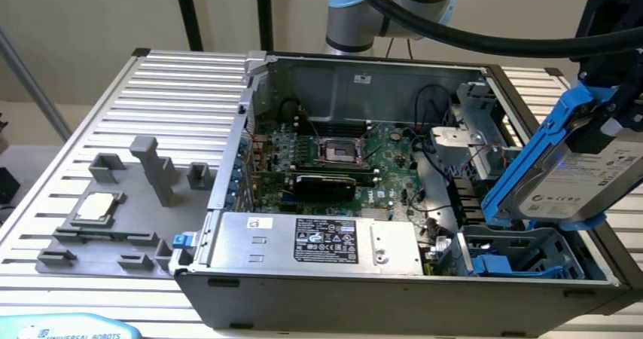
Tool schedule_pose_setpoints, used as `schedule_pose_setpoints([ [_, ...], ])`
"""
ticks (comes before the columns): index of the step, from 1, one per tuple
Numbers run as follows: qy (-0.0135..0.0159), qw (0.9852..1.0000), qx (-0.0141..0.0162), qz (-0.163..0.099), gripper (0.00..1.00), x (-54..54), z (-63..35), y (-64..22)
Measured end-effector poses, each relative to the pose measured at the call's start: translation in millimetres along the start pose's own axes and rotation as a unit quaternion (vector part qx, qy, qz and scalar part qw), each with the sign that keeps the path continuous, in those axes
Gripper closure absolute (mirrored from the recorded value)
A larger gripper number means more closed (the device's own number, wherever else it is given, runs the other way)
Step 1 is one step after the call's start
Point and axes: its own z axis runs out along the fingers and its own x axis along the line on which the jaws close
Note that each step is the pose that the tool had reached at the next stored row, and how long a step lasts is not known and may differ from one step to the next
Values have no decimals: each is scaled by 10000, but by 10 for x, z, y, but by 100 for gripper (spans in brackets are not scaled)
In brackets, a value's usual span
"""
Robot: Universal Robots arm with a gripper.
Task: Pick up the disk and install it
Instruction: 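Insert the disk into the insertion slot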
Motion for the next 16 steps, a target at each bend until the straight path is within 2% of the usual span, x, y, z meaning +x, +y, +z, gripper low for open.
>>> schedule_pose_setpoints([
  [3, -8, 10000, 2, -1, 67, 8, 9, 0],
  [7, -61, 10000, 1, -1, 67, 87, 62, -1],
  [11, -95, 10000, 0, -3, 67, 183, 130, -4],
  [16, -158, 9999, -3, -18, 67, 206, 200, 21],
])
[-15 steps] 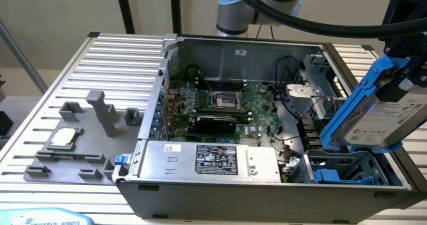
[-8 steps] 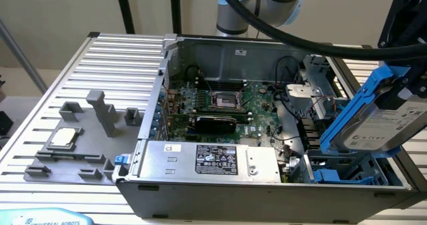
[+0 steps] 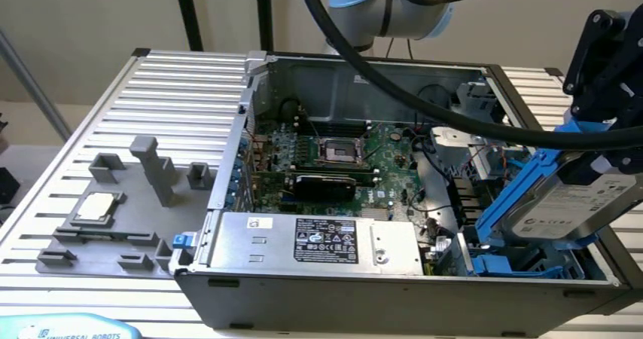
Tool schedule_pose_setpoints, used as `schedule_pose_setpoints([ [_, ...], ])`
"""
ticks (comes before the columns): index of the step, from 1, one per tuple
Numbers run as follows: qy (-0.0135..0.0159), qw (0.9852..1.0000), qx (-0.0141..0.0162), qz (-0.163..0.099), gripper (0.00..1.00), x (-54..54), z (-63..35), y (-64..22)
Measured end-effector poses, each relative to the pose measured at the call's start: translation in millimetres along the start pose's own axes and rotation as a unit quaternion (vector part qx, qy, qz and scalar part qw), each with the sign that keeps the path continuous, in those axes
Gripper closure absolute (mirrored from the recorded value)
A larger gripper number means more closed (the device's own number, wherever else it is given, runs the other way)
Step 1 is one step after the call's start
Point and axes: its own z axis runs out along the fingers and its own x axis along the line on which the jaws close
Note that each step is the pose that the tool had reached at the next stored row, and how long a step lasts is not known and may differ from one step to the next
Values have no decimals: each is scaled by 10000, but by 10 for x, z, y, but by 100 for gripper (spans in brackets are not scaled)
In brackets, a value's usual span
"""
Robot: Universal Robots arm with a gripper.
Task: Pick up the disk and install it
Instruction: 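Insert the disk into the insertion slot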
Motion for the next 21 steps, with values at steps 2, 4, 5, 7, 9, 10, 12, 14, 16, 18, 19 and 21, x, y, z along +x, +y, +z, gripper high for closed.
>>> schedule_pose_setpoints([
  [2, -26, 10000, -1, -6, 67, 3, 32, 6],
  [4, -47, 10000, -2, -12, 67, 5, 64, 6],
  [5, -52, 10000, -2, -14, 67, 5, 76, 6],
  [7, -64, 10000, -3, -19, 67, 7, 99, 6],
  [9, -76, 10000, -4, -25, 67, 8, 115, 6],
  [10, -82, 10000, -4, -28, 67, 8, 122, 6],
  [12, -95, 9999, -3, -33, 67, 10, 133, 5],
  [14, -102, 9999, 5, -36, 67, 11, 147, 4],
  [16, -103, 9999, 21, -37, 67, 13, 161, 4],
  [18, -105, 9999, 30, -37, 67, 15, 177, 4],
  [19, -104, 9999, 30, -37, 67, 16, 182, 3],
  [21, -104, 9999, 30, -38, 67, 17, 191, 3],
])
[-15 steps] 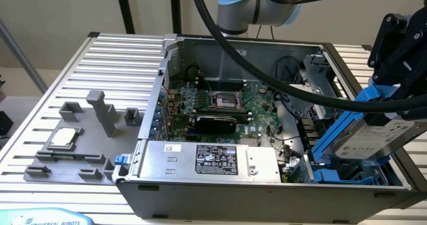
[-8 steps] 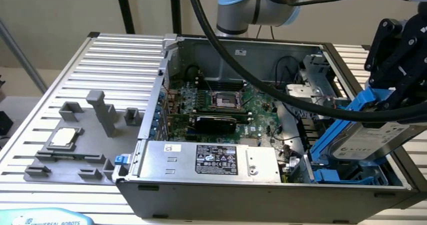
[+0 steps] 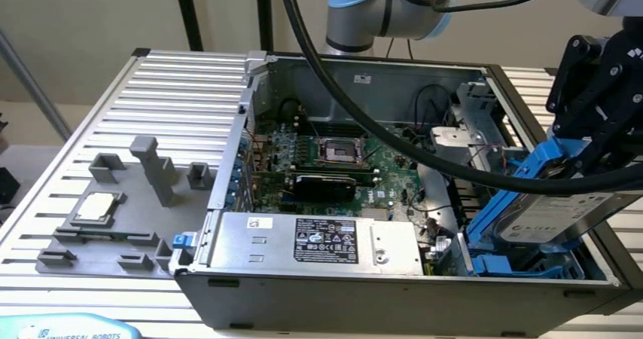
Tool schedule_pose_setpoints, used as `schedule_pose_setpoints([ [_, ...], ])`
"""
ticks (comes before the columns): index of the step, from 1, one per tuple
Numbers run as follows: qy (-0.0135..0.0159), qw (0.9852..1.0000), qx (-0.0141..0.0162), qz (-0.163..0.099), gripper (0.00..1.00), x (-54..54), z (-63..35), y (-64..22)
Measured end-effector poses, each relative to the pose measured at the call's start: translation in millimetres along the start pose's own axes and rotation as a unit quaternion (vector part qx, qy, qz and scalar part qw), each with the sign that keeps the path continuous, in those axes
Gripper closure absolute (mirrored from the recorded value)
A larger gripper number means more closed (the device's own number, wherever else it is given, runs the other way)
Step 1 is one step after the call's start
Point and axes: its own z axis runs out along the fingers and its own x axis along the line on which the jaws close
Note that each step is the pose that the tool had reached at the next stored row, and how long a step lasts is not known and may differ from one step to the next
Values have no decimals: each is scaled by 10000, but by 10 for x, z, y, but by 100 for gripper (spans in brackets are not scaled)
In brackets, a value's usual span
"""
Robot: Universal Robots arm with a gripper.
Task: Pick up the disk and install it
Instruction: 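Insert the disk into the insertion slot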
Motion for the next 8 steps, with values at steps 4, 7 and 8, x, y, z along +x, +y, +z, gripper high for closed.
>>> schedule_pose_setpoints([
  [4, 0, 10000, 0, 0, 67, 5, 15, 0],
  [7, 0, 10000, 0, -1, 67, 9, 28, -1],
  [8, 0, 10000, 0, -2, 67, 11, 33, -1],
])
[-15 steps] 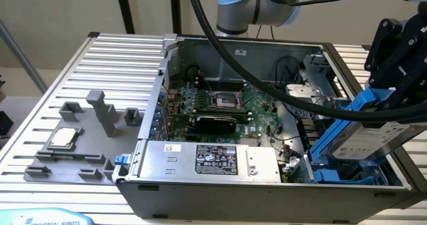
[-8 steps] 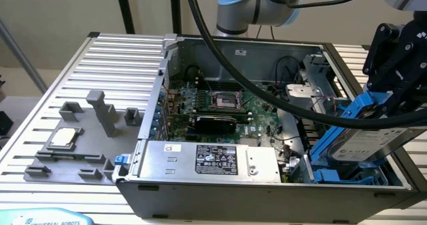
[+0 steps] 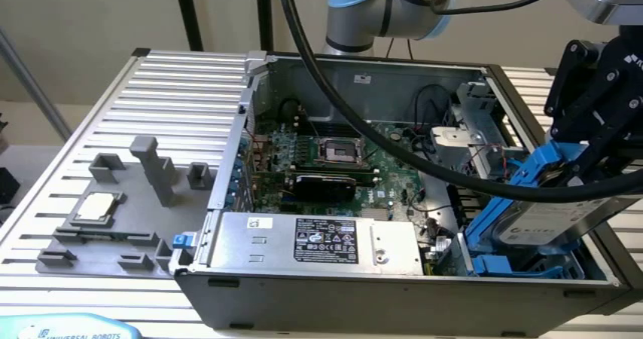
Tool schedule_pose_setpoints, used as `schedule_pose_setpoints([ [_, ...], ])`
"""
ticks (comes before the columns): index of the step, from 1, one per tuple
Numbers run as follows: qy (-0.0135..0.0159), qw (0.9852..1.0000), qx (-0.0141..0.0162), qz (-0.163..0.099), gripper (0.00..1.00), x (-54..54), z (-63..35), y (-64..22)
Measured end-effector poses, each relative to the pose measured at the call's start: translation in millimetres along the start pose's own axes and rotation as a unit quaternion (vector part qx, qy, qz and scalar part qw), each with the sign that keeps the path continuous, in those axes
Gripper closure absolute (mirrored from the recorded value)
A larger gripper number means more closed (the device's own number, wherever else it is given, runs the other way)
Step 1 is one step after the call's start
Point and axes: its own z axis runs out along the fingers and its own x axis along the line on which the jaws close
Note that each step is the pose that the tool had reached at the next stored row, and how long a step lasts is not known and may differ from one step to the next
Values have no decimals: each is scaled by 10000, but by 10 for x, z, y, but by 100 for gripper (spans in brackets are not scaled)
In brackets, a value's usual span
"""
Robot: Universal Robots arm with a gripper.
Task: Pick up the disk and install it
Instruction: 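Insert the disk into the insertion slot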
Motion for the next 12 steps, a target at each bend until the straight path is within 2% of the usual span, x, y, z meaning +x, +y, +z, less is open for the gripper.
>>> schedule_pose_setpoints([
  [8, -1, 10000, -1, -9, 67, 9, 58, -1],
  [12, -17, 10000, -2, -21, 67, 13, 104, -2],
])
